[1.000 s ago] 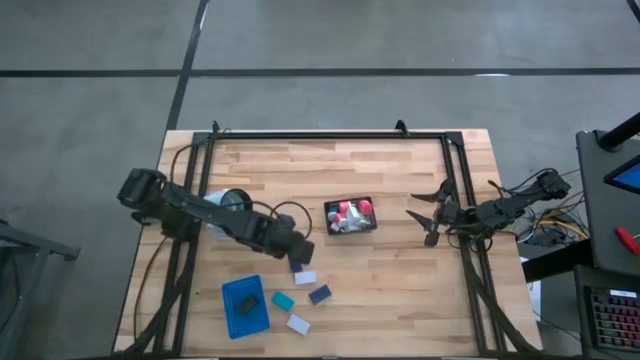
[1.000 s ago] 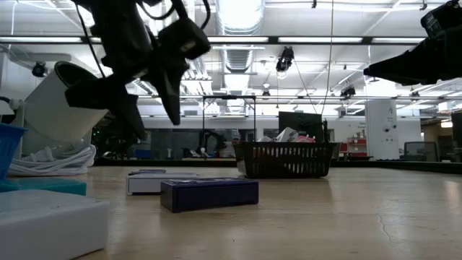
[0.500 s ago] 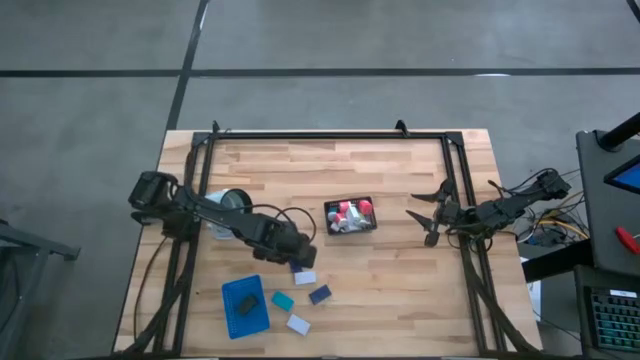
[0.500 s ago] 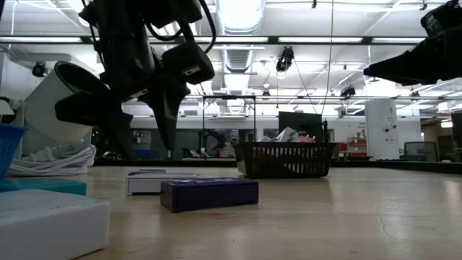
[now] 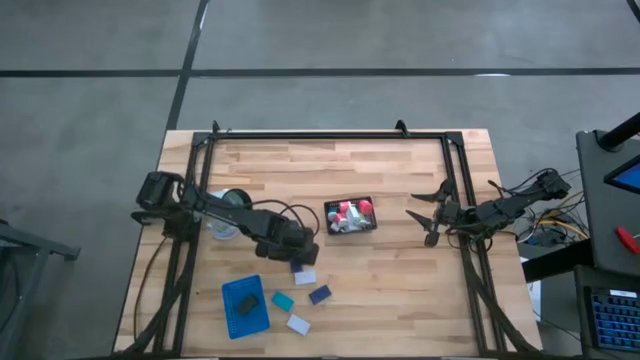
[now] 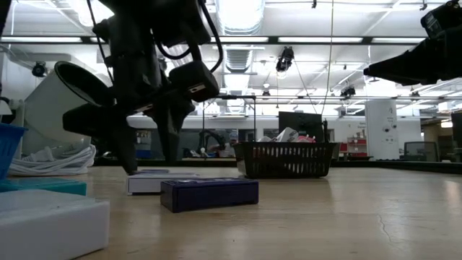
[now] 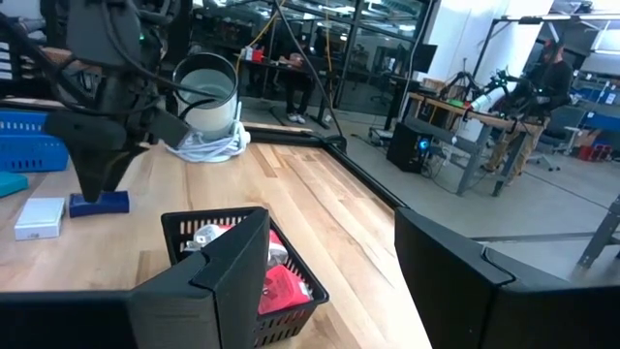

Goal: Pick & Place Office items
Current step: Put the top blue digital timer into the blue bin, then put the light blue digital timer into the blue bin

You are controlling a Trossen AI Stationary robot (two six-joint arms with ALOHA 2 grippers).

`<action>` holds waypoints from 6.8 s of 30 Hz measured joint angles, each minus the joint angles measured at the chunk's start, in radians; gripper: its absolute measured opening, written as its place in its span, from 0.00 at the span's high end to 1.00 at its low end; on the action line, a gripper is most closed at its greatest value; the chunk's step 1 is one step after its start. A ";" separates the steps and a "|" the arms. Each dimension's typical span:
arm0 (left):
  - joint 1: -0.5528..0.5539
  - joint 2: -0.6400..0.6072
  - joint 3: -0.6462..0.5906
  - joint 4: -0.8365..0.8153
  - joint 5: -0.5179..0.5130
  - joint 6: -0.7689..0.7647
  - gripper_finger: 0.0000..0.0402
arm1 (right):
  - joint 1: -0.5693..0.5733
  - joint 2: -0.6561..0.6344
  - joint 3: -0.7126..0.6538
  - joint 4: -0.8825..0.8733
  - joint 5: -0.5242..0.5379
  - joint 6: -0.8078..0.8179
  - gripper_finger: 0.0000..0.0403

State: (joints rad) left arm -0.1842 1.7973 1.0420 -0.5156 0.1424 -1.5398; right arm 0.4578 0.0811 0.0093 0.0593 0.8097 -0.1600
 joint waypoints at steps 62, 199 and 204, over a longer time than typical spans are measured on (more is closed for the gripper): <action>0.032 0.049 0.002 -0.009 0.053 0.090 0.58 | 0.000 0.000 0.000 0.000 0.000 0.000 0.46; -0.585 -0.172 0.195 -0.220 -0.574 0.976 0.45 | 0.000 0.000 0.000 0.000 0.000 0.002 0.46; -0.578 -0.118 0.194 -0.206 -0.581 1.162 0.45 | 0.000 0.000 0.000 0.000 0.000 0.002 0.46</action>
State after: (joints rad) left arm -0.7624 1.6797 1.2362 -0.7213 -0.4388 -0.3776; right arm 0.4579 0.0814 0.0093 0.0593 0.8097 -0.1581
